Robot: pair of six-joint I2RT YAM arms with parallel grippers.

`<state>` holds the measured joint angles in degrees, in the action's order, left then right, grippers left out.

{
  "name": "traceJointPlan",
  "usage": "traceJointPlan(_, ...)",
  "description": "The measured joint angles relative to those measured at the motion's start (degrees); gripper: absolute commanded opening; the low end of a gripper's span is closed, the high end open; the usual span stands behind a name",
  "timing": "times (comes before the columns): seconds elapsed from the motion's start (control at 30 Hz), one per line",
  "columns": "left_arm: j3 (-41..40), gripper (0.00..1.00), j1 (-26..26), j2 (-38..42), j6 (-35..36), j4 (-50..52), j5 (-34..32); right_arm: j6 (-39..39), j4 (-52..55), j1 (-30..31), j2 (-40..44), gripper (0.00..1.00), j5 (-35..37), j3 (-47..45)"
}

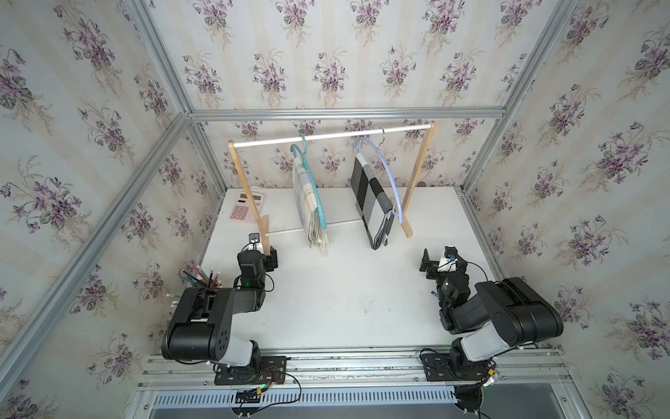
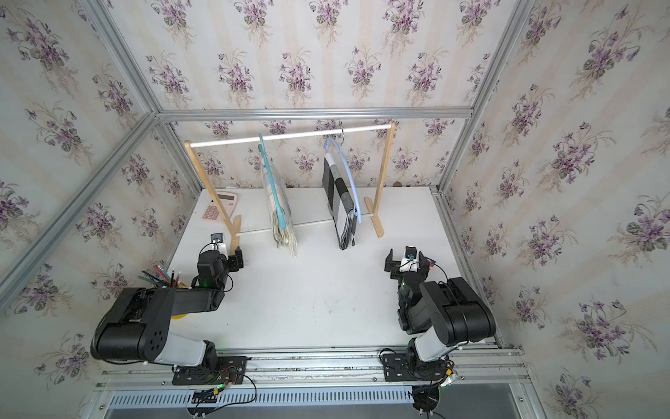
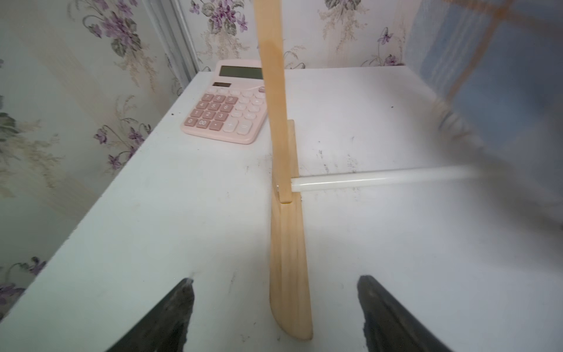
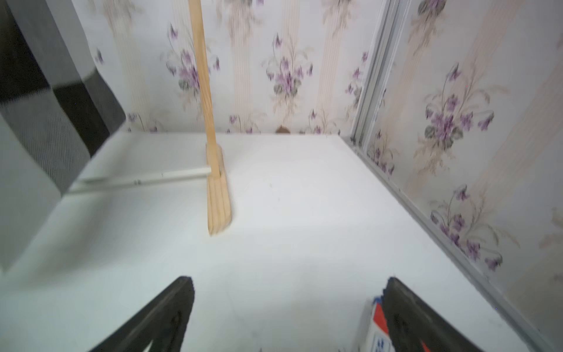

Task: Hang the scarf on the hanger
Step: Reset both arms

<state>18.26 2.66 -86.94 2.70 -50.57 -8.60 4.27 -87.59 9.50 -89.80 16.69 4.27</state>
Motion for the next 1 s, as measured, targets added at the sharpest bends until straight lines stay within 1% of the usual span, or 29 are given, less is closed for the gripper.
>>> traceJointPlan(0.07,1.29,0.86,-0.07,-1.31,0.0,-0.07,0.46,-0.15,-0.48,-0.13,-0.02,1.0,0.39,1.27)
traceJointPlan(0.13,3.26,0.86,-0.15,-1.29,-0.04,0.15,0.44,-1.27,1.62,-0.39,0.13,1.0,1.77,3.52)
traceJointPlan(0.23,3.52,0.86,-0.2,-1.66,-0.04,-1.18,0.28,-3.23,6.1,-3.37,0.68,1.0,0.44,6.8)
traceJointPlan(0.33,3.39,0.86,-0.2,-1.79,-0.04,-0.74,0.22,-5.01,8.59,-5.44,0.98,1.0,-0.17,7.3)
traceJointPlan(0.47,3.41,0.86,-0.2,-1.81,-0.04,-0.79,0.09,-5.81,10.27,-5.44,1.25,1.0,-2.16,6.84)
traceJointPlan(1.0,3.39,0.86,-0.17,-1.81,-0.04,-0.83,-0.22,-6.03,10.71,-5.44,1.27,1.0,-2.75,6.84)
